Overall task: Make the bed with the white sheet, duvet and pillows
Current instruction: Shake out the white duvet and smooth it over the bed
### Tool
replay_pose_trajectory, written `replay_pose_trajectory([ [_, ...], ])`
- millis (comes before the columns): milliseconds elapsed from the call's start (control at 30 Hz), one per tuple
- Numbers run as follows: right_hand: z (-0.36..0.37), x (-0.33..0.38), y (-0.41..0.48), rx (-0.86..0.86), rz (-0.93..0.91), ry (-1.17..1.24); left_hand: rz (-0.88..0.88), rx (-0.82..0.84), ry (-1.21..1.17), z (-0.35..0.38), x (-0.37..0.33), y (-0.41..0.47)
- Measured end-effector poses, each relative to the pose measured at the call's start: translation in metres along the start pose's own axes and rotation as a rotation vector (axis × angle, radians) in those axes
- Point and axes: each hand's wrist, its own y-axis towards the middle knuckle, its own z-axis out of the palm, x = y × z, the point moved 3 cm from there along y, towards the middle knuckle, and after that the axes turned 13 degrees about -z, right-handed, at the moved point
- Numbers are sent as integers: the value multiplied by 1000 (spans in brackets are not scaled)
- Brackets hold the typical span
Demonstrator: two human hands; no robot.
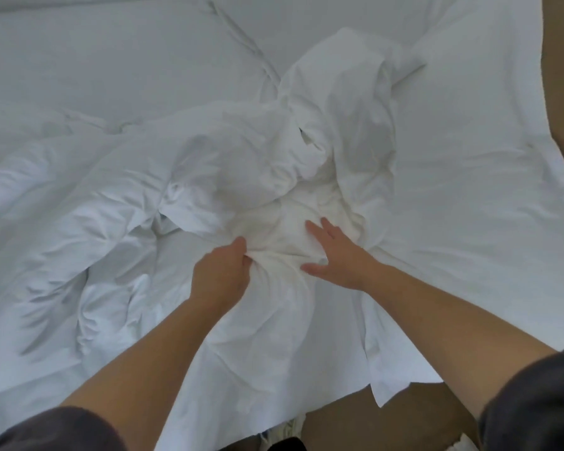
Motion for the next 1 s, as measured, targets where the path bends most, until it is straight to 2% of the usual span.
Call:
replay_pose_trajectory([
  [67, 0, 14, -18, 16, 5, 188, 3, -44, -96, -33, -11, -4],
  [133, -9, 33, -36, 9, -13, 234, -6, -56, -215, -67, -26, -7],
  [233, -37, 65, -59, -85, -62, 126, -31, -54, -300, -117, -49, -11],
  [400, -115, 131, -108, -488, -208, 18, -2, -44, -386, -201, -84, -31],
  [467, -149, 150, -126, -546, -184, -67, 4, -41, -496, -225, -82, -42],
  [533, -190, 168, -147, -588, -164, -196, 40, 41, -568, -242, -74, -62],
  [600, -226, 186, -170, -604, -151, -317, 80, 162, -478, -249, -62, -82],
  [667, -256, 202, -192, -638, -147, -361, 91, 204, -218, -248, -51, -97],
  [733, -281, 217, -214, -681, -156, -339, 30, 133, -131, -251, -51, -112],
  [867, -330, 231, -251, -764, -132, -392, -90, -223, -301, -301, -81, -130],
  [933, -351, 229, -270, -759, -85, -495, -70, -247, -309, -341, -98, -131],
  [1000, -366, 227, -286, -729, -21, -557, -20, -191, -293, -384, -113, -133],
])
